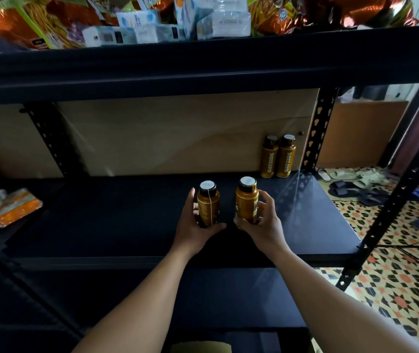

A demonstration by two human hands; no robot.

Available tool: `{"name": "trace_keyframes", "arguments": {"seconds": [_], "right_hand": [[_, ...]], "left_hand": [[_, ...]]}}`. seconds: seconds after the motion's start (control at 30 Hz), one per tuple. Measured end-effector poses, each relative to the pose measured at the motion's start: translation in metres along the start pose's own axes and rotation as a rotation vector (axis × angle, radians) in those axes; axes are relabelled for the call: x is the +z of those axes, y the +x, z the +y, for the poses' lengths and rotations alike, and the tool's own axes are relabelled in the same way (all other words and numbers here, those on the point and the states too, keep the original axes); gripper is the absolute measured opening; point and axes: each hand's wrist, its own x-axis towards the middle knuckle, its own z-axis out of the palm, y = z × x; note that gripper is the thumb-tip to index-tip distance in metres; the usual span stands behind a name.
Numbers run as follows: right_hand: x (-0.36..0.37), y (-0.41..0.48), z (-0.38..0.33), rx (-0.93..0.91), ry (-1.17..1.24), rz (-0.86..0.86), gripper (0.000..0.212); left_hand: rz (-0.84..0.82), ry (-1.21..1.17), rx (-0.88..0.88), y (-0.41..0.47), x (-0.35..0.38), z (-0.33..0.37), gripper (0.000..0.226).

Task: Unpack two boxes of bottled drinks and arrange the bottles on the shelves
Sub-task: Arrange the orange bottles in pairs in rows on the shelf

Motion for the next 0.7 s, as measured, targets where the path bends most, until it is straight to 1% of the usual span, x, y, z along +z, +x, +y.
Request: {"name": "trace_keyframes", "arguments": {"seconds": [0.07,0.2,0.33,0.4,0.47,0.5,0.57,0.7], "right_hand": [[-0.001,0.0,0.002,-0.001,0.023,-0.001,0.095],[-0.002,0.002,0.006,-0.008,0.018,-0.02,0.088],[0.0,0.002,0.008,0.002,-0.023,-0.008,0.082],[0.002,0.001,0.006,-0.002,-0.027,0.011,0.085],[0.004,0.002,0.005,-0.013,-0.037,0.029,0.092],[0.005,0.002,0.005,-0.016,-0.045,0.03,0.096],[0.004,0.002,0.005,-0.022,-0.052,0.017,0.1],[0.0,0.0,0.005,-0.023,-0.045,-0.02,0.093]], "left_hand": [[0.019,0.001,0.013,0.0,0.003,-0.001,0.124],[0.069,0.042,0.031,-0.002,0.007,-0.004,0.117],[0.061,0.034,0.026,-0.004,0.005,-0.008,0.112],[0.078,0.017,0.015,-0.006,0.005,-0.005,0.119],[0.111,0.017,0.005,-0.007,0.005,-0.002,0.127],[0.117,0.03,0.004,-0.007,0.006,-0.001,0.128],[0.11,0.06,0.012,-0.006,0.006,-0.003,0.124],[0.061,0.041,0.012,-0.004,0.005,-0.011,0.116]]}}
